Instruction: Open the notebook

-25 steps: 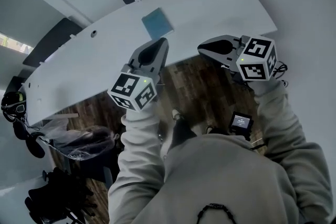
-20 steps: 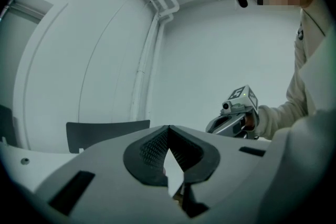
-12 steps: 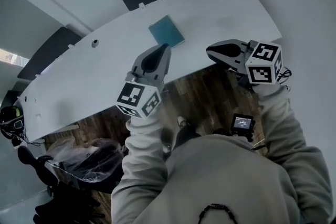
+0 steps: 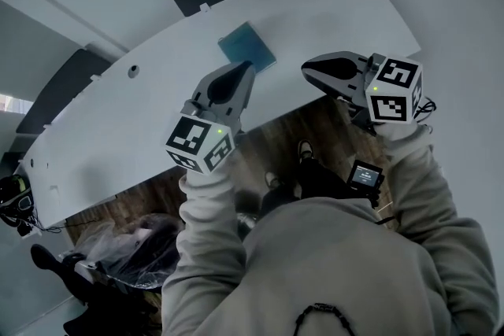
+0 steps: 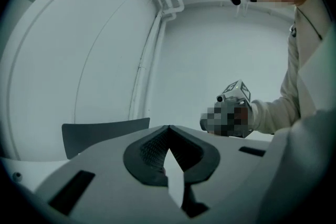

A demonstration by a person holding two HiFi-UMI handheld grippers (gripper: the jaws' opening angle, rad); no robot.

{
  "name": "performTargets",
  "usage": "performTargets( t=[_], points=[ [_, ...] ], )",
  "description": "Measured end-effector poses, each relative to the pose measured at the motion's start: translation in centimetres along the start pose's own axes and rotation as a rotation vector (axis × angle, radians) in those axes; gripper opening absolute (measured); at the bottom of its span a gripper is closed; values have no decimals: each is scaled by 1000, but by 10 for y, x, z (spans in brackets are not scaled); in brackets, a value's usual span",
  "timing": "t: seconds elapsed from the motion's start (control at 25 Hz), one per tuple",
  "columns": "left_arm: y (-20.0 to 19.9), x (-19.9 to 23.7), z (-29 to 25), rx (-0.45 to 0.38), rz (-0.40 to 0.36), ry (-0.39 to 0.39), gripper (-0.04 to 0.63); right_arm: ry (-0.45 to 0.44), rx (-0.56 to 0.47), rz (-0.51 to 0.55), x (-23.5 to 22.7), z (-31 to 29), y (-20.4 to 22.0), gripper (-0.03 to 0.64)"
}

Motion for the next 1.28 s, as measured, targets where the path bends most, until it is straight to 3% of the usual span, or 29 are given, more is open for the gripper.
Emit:
performTargets(
  t=[0.24,0.64,0.92,1.28],
  points=[
    [-7,21,-21,14,11,-51,2,-40,-24,-40,-41,-17,-16,21],
    [-4,13,-18,4,8,-96,2,-96,-37,-14,-39,-18,-17,21],
    [-19,33,-65,26,10,-163,2,-169,-47,-26,-94,-12,-32,21],
    [-26,44,-93,42,5,-203,2,-200,-65,-46,-138,1,-35,21]
  ],
)
Point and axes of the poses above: the fingertips, and each gripper's own axes: z backward along the fingers, x to its left, y out of its underside, the point moved 1 cm from there along z, backward along the fingers, and after that the axes turned 3 degrees about y, right-handed, at the moved point
